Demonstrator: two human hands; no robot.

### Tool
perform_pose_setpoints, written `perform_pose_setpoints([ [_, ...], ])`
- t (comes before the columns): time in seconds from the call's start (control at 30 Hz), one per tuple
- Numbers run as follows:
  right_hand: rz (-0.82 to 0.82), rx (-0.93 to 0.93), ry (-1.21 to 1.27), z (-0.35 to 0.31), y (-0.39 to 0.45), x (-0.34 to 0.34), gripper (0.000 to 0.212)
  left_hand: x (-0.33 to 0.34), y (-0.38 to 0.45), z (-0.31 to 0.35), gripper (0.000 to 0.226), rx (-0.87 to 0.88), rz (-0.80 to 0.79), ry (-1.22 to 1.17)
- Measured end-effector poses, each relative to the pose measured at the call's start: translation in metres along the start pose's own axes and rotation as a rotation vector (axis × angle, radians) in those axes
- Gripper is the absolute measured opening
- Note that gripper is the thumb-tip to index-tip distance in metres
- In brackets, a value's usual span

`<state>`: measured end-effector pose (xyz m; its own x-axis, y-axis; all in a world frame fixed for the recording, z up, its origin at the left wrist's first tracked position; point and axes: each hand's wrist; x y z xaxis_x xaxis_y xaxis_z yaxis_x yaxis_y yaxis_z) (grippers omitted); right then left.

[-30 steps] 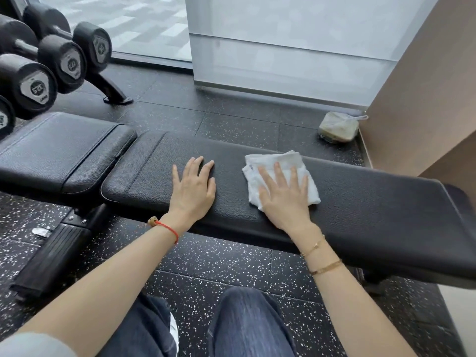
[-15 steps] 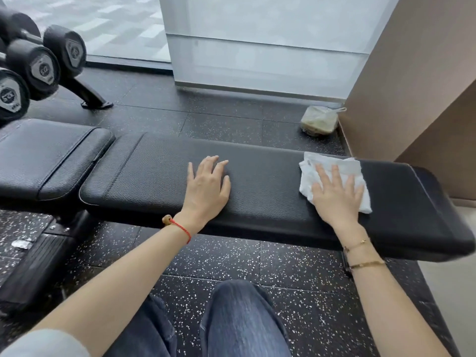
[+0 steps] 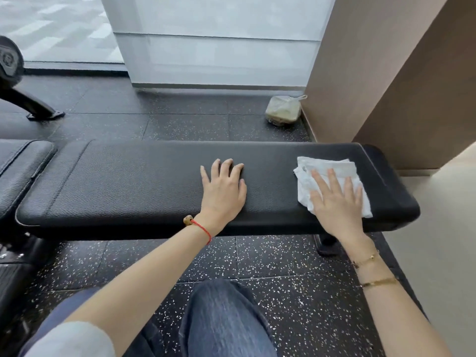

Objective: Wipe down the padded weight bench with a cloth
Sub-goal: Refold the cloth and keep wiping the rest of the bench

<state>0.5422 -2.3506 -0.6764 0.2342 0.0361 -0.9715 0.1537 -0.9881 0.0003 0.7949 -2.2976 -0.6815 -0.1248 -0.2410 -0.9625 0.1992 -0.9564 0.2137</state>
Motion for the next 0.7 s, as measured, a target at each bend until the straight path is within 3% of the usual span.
perform_pose_setpoints([
  [0.2, -0.012, 0.197, 0.042, 0.050, 0.041, -0.018, 0.053, 0.005, -0.001, 0.006, 0.047, -0.017, 0.015, 0.059],
  [0.37, -0.083, 0.227, 0.088, 0.047, 0.085, -0.025, 0.054, 0.006, -0.001, 0.010, 0.047, -0.023, 0.017, 0.103],
  [0.5, -0.139, 0.120, 0.089, 0.012, 0.103, -0.016, 0.054, 0.007, -0.001, 0.011, 0.047, -0.033, 0.012, 0.111],
  [0.7, -0.158, -0.222, 0.076, -0.070, 0.078, 0.010, 0.055, 0.005, -0.001, 0.010, 0.042, -0.055, 0.054, 0.054],
])
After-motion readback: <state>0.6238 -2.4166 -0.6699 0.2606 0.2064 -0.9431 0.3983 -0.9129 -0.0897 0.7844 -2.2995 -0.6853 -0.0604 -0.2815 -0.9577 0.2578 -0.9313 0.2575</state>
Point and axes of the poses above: each hand's wrist, its own y-axis towards the middle knuckle, its own x-axis out of the palm, z = x × y, and after that the axes turned 9 degrees about y, right-handed
